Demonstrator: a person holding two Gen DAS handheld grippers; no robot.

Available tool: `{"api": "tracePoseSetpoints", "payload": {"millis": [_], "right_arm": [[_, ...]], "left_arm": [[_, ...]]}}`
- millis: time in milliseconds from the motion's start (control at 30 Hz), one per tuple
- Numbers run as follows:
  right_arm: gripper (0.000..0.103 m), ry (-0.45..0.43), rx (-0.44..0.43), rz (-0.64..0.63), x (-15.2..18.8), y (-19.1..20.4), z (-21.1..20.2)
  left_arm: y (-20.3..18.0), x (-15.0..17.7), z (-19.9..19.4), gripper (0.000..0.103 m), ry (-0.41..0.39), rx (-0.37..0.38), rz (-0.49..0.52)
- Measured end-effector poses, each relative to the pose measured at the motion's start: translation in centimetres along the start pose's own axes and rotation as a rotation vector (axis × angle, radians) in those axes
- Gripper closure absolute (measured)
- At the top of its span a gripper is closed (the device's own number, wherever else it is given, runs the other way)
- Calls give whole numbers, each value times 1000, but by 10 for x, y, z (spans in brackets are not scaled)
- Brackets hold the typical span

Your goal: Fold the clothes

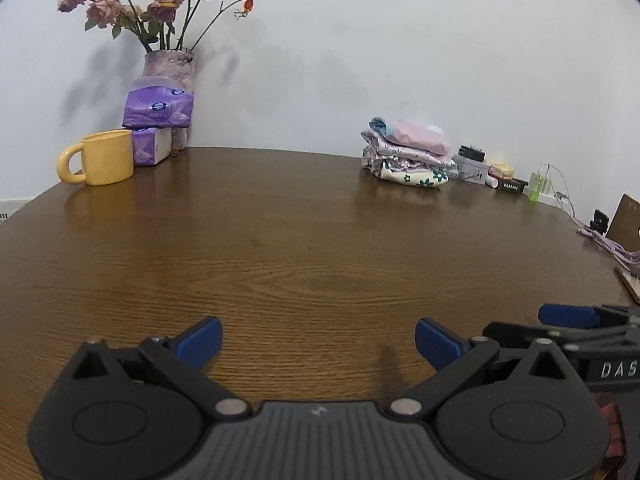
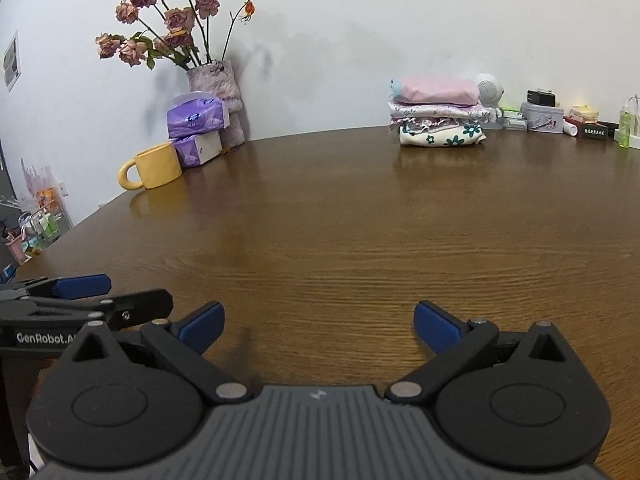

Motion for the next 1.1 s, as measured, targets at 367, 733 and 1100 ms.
{"api": "tracePoseSetpoints", "payload": {"millis": [367, 733, 1100], "right_arm": [[0, -15, 12, 9, 3, -4, 0], [0, -27, 15, 26, 5, -5, -1], [0, -23, 15, 23, 5, -4, 0]], "left_arm": [[-2, 2, -1, 0, -20, 11, 11], [-3, 3, -1, 0, -26, 7, 27], [-3, 3, -3, 0, -35, -4, 23]]}}
Point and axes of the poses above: each gripper's, at about its wrist camera, not at the fingertips, and z roughly the way its jaws point, y to its left, x to its underside, the point moved 3 cm from there along z, roughly the way its jaws point, and after that the axes turned 1 degree about -y, right-handed, at the moved point
